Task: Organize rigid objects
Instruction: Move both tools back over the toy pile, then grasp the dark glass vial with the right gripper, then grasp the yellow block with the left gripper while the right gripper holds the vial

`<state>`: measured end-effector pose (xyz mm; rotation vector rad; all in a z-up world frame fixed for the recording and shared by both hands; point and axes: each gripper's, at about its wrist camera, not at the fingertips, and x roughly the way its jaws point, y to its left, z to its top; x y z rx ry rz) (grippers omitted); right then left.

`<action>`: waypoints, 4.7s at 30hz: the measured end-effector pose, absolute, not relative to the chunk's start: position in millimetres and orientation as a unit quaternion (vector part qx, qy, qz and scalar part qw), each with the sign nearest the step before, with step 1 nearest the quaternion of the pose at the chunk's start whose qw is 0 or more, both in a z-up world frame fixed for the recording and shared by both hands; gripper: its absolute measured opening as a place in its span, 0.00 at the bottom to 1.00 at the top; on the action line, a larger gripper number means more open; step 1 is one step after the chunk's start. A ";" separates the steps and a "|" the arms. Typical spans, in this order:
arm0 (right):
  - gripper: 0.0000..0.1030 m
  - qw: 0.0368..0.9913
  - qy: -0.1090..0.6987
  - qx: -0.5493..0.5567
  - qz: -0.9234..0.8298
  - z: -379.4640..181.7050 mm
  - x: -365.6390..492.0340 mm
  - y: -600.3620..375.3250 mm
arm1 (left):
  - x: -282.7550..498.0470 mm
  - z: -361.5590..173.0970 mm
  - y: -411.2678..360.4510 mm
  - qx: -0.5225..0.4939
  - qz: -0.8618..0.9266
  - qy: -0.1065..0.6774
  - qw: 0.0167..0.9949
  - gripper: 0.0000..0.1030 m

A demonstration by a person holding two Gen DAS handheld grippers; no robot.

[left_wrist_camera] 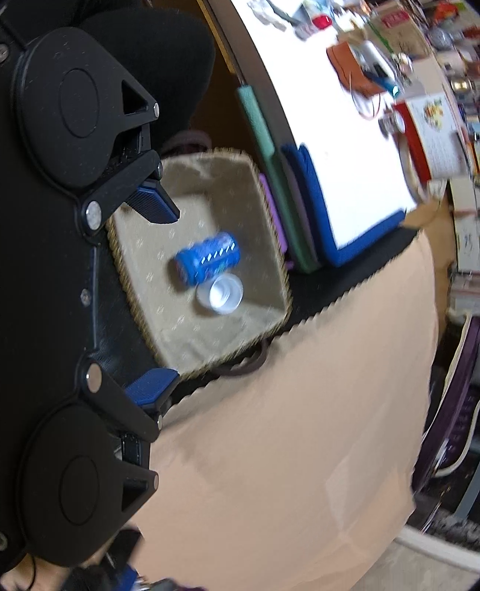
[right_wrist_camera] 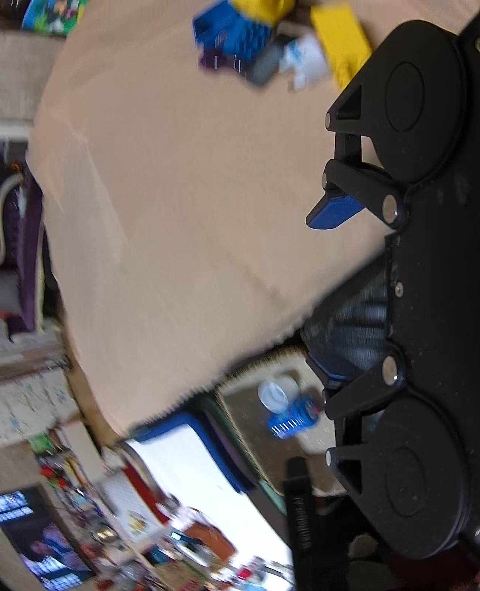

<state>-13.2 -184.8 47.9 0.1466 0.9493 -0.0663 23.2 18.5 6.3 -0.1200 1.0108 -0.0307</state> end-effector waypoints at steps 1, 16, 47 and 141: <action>0.72 0.890 0.448 0.076 -0.042 52.8 -19.2 -195.6 | 21.8 5.0 14.0 -0.054 -0.020 0.485 0.873 0.79; 0.73 0.881 0.368 0.186 -0.232 79.2 -82.8 -358.8 | 4.7 -7.1 -78.3 0.016 -0.134 0.500 0.855 0.79; 0.16 0.863 0.419 0.128 -0.251 20.2 18.7 -339.5 | -14.7 -16.8 -118.3 0.048 -0.186 0.504 0.842 0.80; 0.26 0.889 0.326 0.274 -0.169 90.5 -79.9 -396.4 | -51.5 16.2 -252.1 0.148 -0.346 0.402 0.835 0.85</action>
